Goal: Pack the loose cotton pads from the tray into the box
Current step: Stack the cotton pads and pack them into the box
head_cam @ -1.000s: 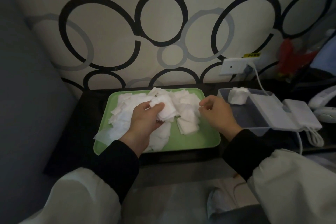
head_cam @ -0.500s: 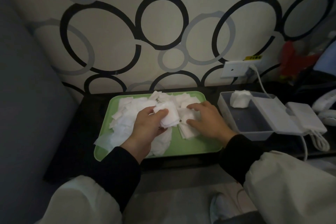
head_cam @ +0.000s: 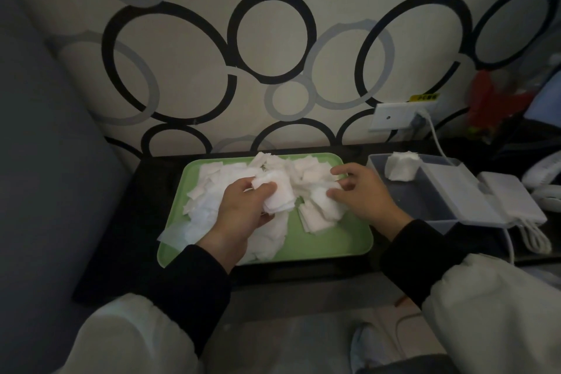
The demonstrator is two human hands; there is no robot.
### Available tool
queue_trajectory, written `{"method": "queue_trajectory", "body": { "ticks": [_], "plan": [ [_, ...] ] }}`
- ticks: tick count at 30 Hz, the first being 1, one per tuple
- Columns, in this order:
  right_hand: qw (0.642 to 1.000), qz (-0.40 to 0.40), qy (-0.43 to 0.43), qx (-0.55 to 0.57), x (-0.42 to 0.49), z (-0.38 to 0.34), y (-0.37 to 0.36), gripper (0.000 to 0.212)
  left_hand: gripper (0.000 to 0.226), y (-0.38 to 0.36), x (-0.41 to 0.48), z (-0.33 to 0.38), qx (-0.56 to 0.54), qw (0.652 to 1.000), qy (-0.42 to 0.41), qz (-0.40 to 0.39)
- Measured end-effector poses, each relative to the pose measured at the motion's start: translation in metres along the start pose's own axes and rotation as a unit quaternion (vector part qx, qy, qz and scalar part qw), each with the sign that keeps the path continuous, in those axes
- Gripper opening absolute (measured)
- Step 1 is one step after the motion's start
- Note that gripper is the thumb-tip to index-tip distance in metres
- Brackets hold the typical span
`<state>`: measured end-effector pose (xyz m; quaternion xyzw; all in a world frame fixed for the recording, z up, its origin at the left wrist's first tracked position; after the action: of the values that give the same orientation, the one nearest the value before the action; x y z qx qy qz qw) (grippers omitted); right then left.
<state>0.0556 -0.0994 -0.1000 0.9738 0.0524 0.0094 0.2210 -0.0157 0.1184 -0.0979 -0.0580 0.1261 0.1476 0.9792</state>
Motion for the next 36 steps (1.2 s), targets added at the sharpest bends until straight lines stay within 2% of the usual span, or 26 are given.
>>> {"method": "queue_trajectory", "body": {
  "ticks": [3,6,9,12,14,26,33,36],
  "plan": [
    [0.999,0.039,-0.011,-0.012,0.000,-0.002,0.009,0.035,0.026,-0.001,0.000,-0.001,-0.001,1.000,0.008,-0.002],
    [0.995,0.054,0.009,0.084,-0.004,-0.013,0.014,0.025,0.023,-0.003,-0.001,-0.001,0.020,1.000,0.000,-0.014],
    [0.977,0.037,0.031,0.209,-0.013,-0.029,0.012,0.022,0.019,-0.005,-0.003,-0.002,0.037,0.999,-0.006,-0.026],
    [0.949,-0.002,-0.002,0.314,-0.018,-0.038,0.002,0.021,0.024,-0.008,-0.004,-0.002,0.041,0.999,-0.013,-0.032],
    [0.938,-0.032,-0.024,0.345,-0.022,-0.042,-0.007,0.022,0.025,-0.011,-0.007,0.000,0.033,0.998,-0.018,-0.041],
    [0.952,-0.059,-0.040,0.298,-0.030,-0.046,-0.029,0.020,0.022,-0.024,-0.010,0.004,0.015,0.996,-0.010,-0.088],
    [0.970,-0.022,0.003,0.243,-0.028,-0.048,-0.028,0.022,0.023,-0.025,-0.016,0.009,0.006,0.994,-0.015,-0.104],
    [0.979,-0.011,0.028,0.204,-0.028,-0.050,-0.028,0.024,0.028,-0.027,-0.016,0.011,-0.022,0.996,0.024,-0.078]
  ]
}}
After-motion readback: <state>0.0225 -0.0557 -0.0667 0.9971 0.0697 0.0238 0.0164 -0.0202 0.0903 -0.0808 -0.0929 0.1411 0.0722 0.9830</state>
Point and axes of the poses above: each hand's wrist, its own x-axis towards the middle knuckle, its own y-axis out of the back of the hand, z = x × y, the point moved 4 cm from there along x, towards the middle knuckle, and after that the axes turned 5 degrees about x, right-handed, at the moved point
